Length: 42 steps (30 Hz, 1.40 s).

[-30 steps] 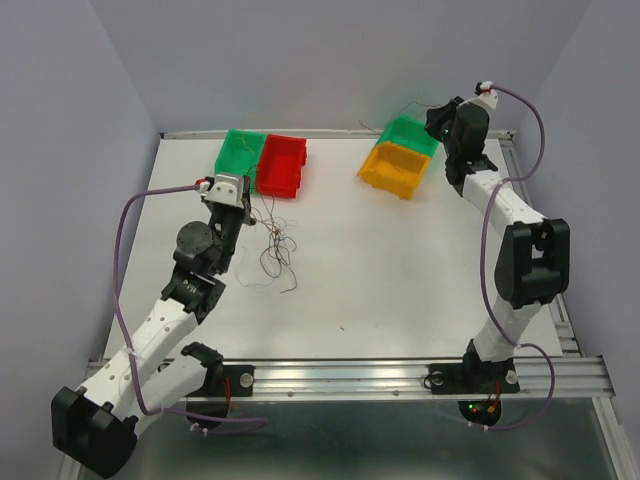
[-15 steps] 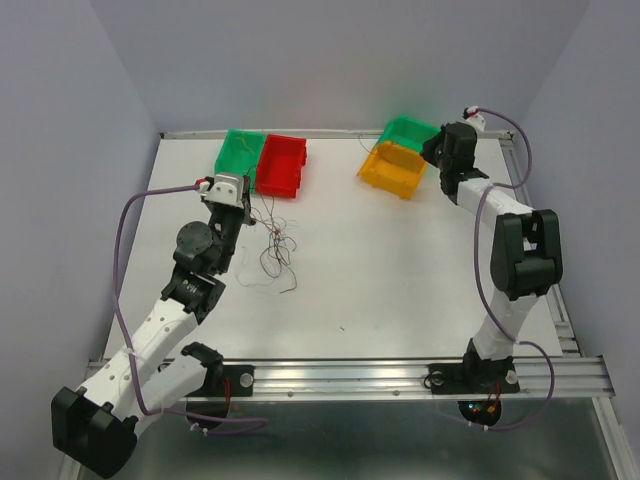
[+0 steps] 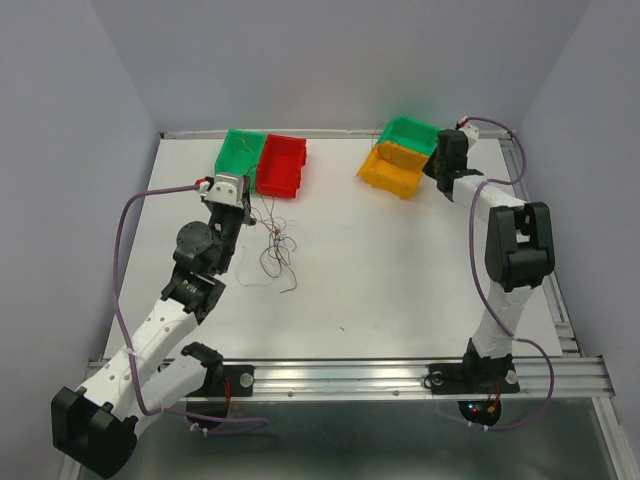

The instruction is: Untangle the cables

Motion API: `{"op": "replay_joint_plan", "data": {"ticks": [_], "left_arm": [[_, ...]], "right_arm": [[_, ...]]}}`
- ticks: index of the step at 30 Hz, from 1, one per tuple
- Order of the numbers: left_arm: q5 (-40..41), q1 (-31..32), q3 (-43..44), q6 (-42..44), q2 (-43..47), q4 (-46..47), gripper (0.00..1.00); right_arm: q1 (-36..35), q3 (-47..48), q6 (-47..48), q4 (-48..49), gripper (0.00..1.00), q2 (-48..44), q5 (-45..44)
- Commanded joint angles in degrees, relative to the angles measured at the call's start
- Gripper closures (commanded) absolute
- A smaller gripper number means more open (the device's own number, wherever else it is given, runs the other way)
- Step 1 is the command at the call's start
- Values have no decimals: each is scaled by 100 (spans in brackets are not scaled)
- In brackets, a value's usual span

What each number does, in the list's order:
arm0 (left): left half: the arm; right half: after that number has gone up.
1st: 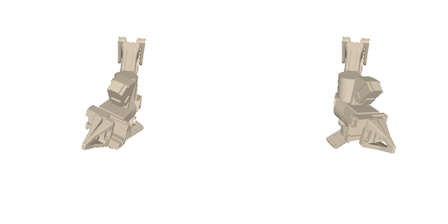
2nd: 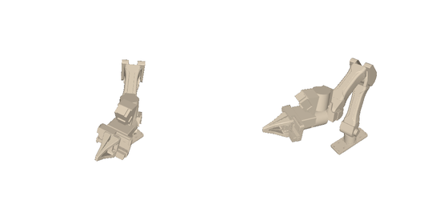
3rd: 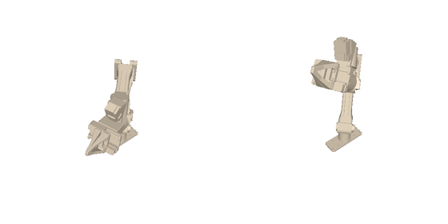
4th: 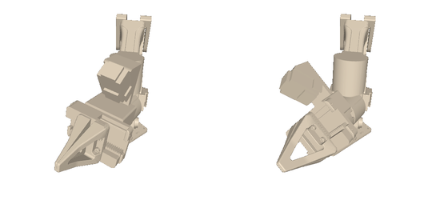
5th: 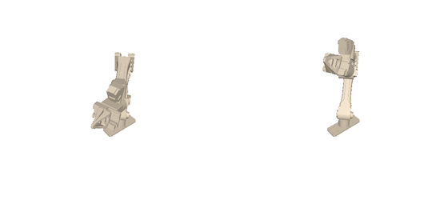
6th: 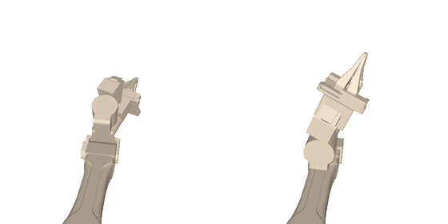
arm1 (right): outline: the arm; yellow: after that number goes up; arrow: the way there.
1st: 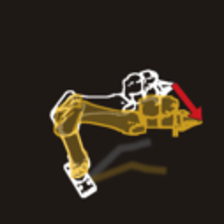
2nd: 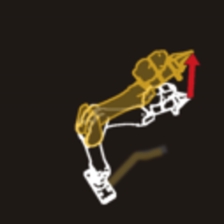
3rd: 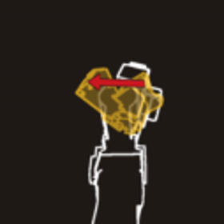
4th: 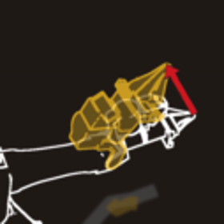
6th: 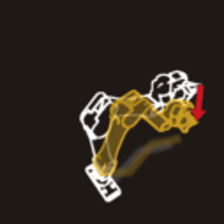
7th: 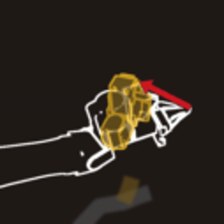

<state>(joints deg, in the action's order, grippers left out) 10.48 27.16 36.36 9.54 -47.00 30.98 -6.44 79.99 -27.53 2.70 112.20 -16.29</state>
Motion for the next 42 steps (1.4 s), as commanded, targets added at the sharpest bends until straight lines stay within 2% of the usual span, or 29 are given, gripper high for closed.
{"op": "replay_joint_plan", "data": {"ticks": [1, 6, 11, 14, 19, 26, 33, 40, 42], "left_arm": [[-55, -9, 47, -14, 121, 312, 99], [-55, -9, 47, -14, 130, 312, 99], [-72, -9, 47, -22, 130, 312, 99], [-90, -9, 47, -40, 113, 303, 99], [-64, -9, 56, -31, 69, 312, 99], [-55, -9, 56, -5, 68, 312, 99], [-64, 0, 38, -14, 148, 312, 99], [-55, -9, 38, -14, 191, 303, 99], [-81, -9, 29, -22, 218, 294, 99]], "right_arm": [[-59, 387, 239, -156, 100, -233, -410], [-103, 176, 353, -173, 99, -602, -261], [-200, 87, 660, 45, 99, -893, 389], [-235, 402, 793, 222, 99, -692, 626], [-279, 1062, 1012, 371, 99, -191, 1513], [-446, 914, 1320, 706, 99, -190, 2218], [-446, 448, 1356, 697, 100, -550, 2184], [-446, -211, 724, 627, 100, -1077, 1340], [-455, -308, 827, 635, 99, -1235, 1575]]}}
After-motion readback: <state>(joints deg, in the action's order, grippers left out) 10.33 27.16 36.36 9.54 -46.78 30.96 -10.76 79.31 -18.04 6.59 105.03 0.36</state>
